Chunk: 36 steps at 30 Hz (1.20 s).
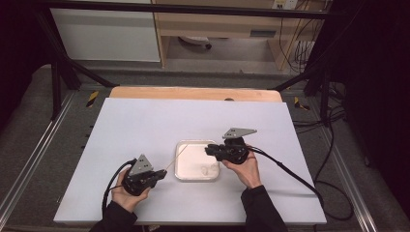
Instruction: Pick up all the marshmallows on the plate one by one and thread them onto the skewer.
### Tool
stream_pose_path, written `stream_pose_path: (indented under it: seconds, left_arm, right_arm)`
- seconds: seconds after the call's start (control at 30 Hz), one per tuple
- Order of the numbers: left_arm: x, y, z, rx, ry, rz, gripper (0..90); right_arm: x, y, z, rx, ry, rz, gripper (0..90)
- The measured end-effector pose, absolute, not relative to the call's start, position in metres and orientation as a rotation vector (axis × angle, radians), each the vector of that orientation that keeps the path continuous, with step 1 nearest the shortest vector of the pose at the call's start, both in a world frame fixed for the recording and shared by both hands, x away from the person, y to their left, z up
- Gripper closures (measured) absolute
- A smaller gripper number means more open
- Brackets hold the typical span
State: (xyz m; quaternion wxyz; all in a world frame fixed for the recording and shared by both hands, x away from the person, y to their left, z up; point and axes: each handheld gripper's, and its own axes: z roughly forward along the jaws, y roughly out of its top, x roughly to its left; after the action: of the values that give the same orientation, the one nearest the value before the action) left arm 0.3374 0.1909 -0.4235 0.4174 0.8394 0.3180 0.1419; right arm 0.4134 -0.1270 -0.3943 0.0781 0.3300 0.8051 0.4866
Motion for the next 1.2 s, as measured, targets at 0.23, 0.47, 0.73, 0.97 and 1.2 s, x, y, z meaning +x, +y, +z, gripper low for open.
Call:
stream_pose_path:
  seconds: [0.23, 0.47, 0.73, 0.97, 1.2]
  left_arm:
    - [0.336, 0.186, -0.424, 2.095, 0.793, 0.353, 88.7]
    - [0.335, 0.182, -0.425, 2.087, 0.785, 0.354, 88.8]
    - [0.333, 0.177, -0.425, 2.082, 0.768, 0.363, 88.7]
    - [0.332, 0.174, -0.425, 2.075, 0.757, 0.366, 88.7]
    - [0.33, 0.172, -0.424, 2.063, 0.748, 0.379, 88.7]
  right_arm:
    - [0.405, -0.134, -0.383, 0.986, 2.385, 1.551, 77.0]
    - [0.403, -0.138, -0.375, 0.983, 2.349, 1.627, 77.1]
    - [0.403, -0.142, -0.367, 1.002, 2.304, 1.693, 77.4]
    - [0.406, -0.142, -0.362, 1.032, 2.25, 1.776, 77.3]
    - [0.409, -0.135, -0.36, 1.048, 2.221, 1.85, 76.9]
